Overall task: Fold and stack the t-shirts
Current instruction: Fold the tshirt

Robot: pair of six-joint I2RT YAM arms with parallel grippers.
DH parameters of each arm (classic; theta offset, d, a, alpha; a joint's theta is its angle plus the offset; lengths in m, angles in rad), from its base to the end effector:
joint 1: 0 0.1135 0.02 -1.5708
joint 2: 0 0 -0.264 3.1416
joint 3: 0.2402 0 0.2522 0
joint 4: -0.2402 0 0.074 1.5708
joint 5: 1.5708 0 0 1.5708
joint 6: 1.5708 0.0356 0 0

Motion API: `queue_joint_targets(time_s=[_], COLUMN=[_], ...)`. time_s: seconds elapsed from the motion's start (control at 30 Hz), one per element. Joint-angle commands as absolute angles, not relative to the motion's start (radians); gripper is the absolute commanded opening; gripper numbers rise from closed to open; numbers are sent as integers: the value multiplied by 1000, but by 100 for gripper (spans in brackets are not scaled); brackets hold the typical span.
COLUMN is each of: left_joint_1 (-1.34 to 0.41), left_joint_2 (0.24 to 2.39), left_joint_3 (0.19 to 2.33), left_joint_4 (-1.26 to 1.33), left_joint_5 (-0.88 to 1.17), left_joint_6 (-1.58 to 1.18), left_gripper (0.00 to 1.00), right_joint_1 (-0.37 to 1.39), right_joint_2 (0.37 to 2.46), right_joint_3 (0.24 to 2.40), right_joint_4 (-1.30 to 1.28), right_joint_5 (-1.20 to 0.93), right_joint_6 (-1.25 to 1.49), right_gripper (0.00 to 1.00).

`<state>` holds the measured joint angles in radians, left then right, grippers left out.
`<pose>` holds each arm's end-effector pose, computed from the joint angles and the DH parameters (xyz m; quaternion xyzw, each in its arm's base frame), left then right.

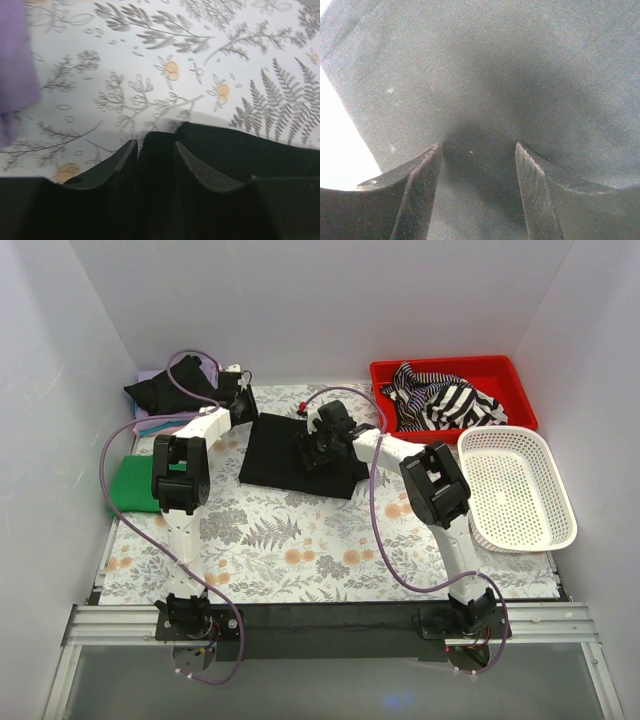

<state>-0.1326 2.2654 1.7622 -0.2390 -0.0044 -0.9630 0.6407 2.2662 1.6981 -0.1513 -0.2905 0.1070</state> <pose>0.5088 -0.0677 0.1767 -0.3701 0.8373 -0.2079 0.3447 0.4021 0.3126 0.1637 -0.2953 0.8535 0.2719 0.3322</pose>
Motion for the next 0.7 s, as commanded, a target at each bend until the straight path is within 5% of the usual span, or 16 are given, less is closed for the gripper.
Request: queue_joint_targets(time_s=[0.0, 0.67], left_joint_1=[-126, -126], left_joint_2=[2172, 1874], left_joint_3=[1773, 1322], left_joint_4=[-225, -206], left_joint_5=[-135, 38], left_joint_6=[-957, -1172], left_gripper=[35, 37], right_joint_1=[647, 542], right_joint_2=[2257, 1936], right_joint_3=[1655, 1422], right_joint_4=[-279, -308], right_joint_5=[-226, -45], right_joint_6=[86, 78], right_gripper=[67, 88])
